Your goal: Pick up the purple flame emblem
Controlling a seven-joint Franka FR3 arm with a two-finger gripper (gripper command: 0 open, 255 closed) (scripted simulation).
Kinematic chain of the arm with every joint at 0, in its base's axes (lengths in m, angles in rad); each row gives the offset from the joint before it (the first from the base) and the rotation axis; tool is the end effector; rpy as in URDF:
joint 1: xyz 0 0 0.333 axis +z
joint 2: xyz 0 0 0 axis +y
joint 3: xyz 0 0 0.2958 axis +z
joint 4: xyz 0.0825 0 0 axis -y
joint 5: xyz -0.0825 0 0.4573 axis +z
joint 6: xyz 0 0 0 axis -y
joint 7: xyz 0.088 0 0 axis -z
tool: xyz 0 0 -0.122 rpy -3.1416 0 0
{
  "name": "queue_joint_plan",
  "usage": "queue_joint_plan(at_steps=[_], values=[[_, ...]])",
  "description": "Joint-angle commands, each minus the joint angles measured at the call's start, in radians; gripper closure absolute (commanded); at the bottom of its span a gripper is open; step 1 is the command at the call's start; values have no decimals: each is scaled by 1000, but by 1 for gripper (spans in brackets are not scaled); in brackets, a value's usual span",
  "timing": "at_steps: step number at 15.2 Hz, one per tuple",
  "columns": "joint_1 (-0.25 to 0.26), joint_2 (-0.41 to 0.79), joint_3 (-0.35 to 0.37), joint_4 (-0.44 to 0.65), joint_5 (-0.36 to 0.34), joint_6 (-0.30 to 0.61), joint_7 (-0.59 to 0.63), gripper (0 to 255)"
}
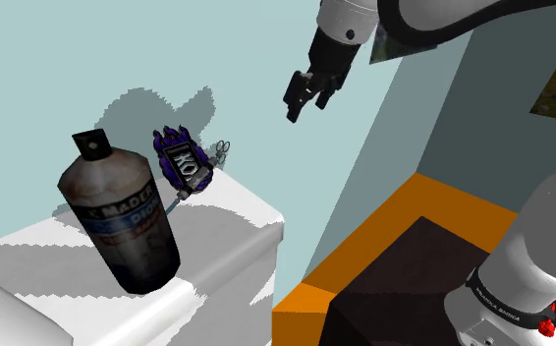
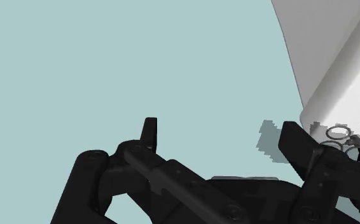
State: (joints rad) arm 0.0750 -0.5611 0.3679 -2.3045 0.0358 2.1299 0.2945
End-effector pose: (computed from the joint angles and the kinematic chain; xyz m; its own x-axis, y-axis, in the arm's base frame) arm 0.4571 0.2320 0.5306 0.9191 0.1179 0.3759 0.1070 -0.9930 0.0499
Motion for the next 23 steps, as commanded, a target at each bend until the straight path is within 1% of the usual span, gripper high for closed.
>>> queue_joint_plan(at_steps=[1,5,8,11,14,15,17,19,20,23], values=[[-12,56,51,37,-17,48,58,0],[-47,161,151,115,-80,123,177,0],[-83,249,234,187,-158,164,279,0],[-122,349,322,274,-270,187,398,0],[-148,469,406,378,-424,183,535,0],[-150,515,431,416,-484,174,583,0],[-130,612,463,500,-611,144,676,0],[-81,711,473,591,-733,102,756,0],[-52,754,470,634,-783,82,785,0],[-46,757,457,602,-801,112,810,0]])
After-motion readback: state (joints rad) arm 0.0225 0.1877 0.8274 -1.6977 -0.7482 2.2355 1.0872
